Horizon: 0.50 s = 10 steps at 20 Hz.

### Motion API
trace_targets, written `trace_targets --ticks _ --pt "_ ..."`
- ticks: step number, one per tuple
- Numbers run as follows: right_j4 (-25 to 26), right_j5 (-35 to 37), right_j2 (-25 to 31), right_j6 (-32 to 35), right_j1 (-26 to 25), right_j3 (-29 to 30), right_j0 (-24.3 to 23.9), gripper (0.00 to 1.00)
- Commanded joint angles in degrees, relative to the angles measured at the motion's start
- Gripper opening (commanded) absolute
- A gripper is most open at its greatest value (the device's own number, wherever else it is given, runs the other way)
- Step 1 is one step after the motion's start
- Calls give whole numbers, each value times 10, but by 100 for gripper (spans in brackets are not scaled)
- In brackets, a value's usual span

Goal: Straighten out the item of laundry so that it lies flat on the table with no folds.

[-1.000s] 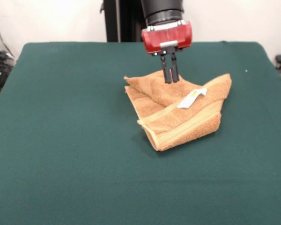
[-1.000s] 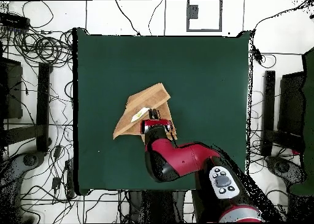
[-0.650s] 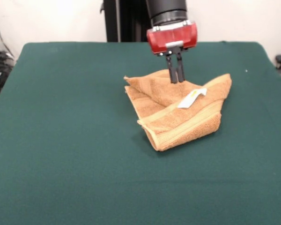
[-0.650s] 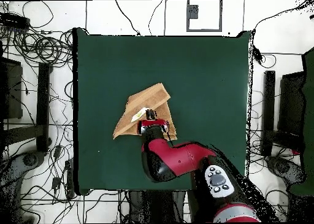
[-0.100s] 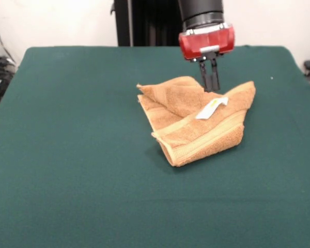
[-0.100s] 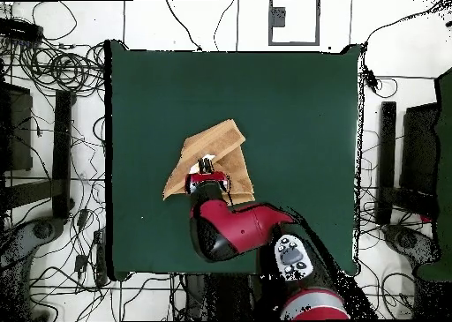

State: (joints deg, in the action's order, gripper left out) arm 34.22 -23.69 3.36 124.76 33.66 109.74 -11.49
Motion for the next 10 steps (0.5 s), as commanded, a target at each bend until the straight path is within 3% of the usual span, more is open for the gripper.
trace_targets --ticks 1,10 --pt "-42 101 -18 35 -57 -37 32 0" --pt "-52 128 -40 34 -74 -58 53 0"
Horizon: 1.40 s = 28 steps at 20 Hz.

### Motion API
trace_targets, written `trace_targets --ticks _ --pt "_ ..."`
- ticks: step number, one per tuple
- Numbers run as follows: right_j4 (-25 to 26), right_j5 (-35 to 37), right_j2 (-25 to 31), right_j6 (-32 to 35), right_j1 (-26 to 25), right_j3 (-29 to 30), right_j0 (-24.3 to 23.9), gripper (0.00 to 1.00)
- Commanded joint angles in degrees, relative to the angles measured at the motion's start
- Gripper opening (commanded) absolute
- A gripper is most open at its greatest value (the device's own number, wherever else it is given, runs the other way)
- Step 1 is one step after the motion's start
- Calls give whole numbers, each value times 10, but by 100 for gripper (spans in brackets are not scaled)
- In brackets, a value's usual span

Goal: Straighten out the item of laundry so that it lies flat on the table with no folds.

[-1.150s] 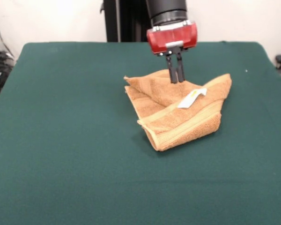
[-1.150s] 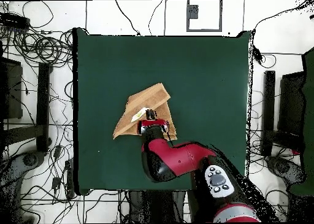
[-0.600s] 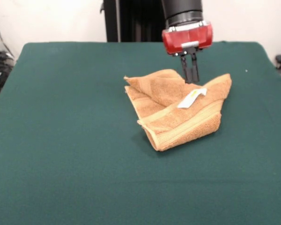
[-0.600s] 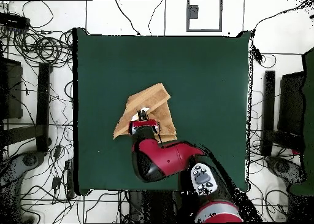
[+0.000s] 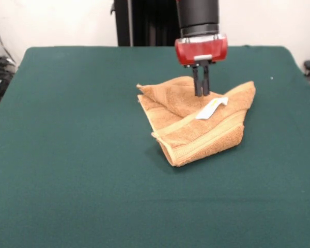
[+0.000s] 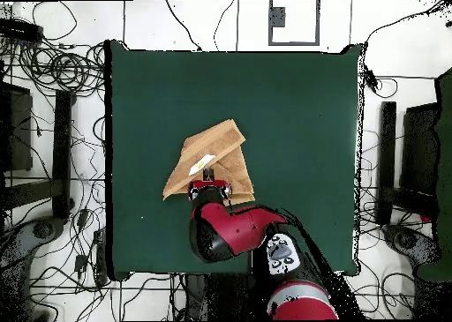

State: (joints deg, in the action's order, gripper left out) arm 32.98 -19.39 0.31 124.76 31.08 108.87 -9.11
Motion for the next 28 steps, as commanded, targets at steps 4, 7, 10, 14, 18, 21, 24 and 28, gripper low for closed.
trace_targets --ticks 4,7,10,14,18,21,24,28 --pt "-36 75 -8 39 -57 -57 27 0" --pt "-17 23 18 51 -64 -57 4 0" --pt "-5 -32 41 58 -93 -81 -14 0" --pt "-1 -118 58 62 -135 -114 -24 0" --pt "12 -140 71 69 -134 -109 -33 0" --pt "15 -142 71 64 -153 -126 -34 0" --pt "17 -140 71 59 -171 -145 -34 0" --pt "36 -99 91 69 -173 -151 -48 0"
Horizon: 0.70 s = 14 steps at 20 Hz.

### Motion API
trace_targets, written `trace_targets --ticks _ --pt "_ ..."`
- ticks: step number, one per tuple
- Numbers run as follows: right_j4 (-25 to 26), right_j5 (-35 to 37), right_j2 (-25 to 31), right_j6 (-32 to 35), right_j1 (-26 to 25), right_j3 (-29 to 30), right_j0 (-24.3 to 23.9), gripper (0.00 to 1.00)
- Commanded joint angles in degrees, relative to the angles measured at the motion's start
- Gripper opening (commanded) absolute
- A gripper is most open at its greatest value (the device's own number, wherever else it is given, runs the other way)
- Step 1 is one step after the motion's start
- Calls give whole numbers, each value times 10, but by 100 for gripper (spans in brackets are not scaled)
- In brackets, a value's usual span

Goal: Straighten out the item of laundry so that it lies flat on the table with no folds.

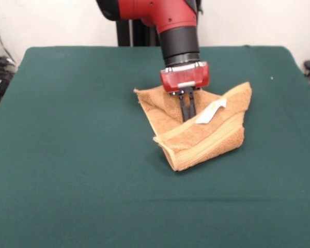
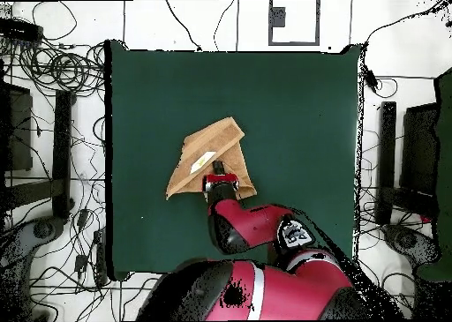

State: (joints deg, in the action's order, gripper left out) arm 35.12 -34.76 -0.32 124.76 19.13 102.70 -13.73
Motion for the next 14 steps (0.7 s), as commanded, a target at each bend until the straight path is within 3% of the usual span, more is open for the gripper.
trace_targets --ticks 1,4,10,14 --pt "18 60 100 71 -54 -92 -5 0" --pt "22 47 102 78 -54 -91 -7 0" --pt "29 -58 106 82 -77 -107 -7 0" --pt "7 -113 93 61 -95 -122 6 0"
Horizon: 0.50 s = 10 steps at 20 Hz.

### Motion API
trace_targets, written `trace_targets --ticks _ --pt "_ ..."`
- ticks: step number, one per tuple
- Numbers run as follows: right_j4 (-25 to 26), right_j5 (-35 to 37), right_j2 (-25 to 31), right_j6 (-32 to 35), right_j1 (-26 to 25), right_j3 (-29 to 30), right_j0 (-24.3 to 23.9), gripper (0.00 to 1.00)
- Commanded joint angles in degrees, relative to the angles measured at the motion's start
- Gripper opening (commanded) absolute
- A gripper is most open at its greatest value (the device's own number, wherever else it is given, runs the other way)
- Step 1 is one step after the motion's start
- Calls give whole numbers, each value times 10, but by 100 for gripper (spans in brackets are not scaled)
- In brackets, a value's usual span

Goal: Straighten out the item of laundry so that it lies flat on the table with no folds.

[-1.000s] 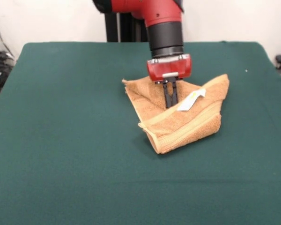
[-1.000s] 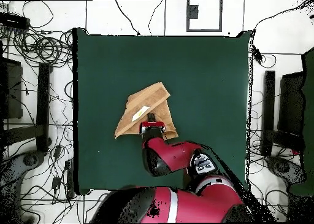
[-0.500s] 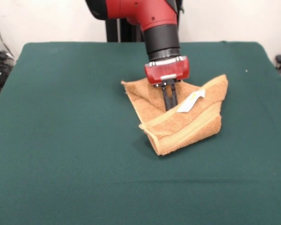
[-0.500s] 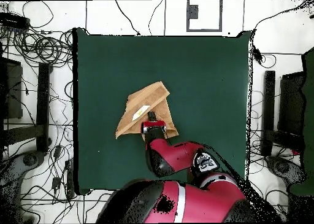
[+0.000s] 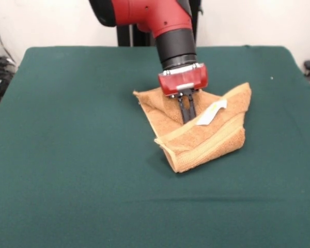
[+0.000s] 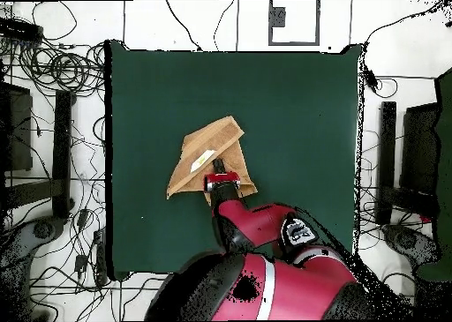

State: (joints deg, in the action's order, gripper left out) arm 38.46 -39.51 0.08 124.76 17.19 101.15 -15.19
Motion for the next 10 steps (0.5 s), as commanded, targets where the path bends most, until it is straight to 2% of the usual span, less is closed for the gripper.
trace_targets --ticks 1,6,10 --pt "-33 -79 85 56 -76 -105 23 0" --pt "-124 -108 53 40 -54 -56 68 0" --pt "-262 -202 24 11 -59 -9 134 0"
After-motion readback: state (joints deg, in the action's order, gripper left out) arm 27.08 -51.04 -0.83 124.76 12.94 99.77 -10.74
